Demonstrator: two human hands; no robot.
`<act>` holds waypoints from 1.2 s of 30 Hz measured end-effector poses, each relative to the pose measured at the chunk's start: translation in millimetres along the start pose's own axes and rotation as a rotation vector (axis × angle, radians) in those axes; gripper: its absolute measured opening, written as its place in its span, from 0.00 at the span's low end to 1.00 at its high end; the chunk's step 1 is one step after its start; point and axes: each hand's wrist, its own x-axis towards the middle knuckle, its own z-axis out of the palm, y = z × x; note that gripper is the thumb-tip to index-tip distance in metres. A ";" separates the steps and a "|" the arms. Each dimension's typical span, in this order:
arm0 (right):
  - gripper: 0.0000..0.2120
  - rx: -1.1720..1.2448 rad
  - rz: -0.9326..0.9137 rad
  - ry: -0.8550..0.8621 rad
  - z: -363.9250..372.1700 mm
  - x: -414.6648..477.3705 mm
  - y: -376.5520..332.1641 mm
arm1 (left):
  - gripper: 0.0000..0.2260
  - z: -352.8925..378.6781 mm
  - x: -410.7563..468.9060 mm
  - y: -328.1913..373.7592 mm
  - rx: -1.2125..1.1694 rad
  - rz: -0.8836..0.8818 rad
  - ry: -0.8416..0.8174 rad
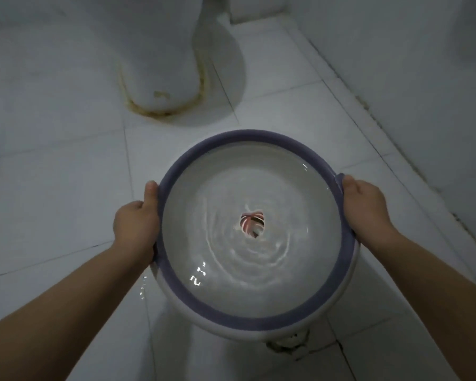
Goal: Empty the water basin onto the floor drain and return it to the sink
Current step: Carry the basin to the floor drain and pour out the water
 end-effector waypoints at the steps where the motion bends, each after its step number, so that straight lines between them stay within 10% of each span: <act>1: 0.20 0.006 -0.001 0.010 1.3 0.6 5.8 | 0.31 4.3 0.4 -1.8 0.016 0.011 0.003; 36: 0.22 -0.081 0.089 0.134 6.8 -6.5 63.1 | 0.27 56.9 -12.0 -28.3 -0.066 -0.081 -0.069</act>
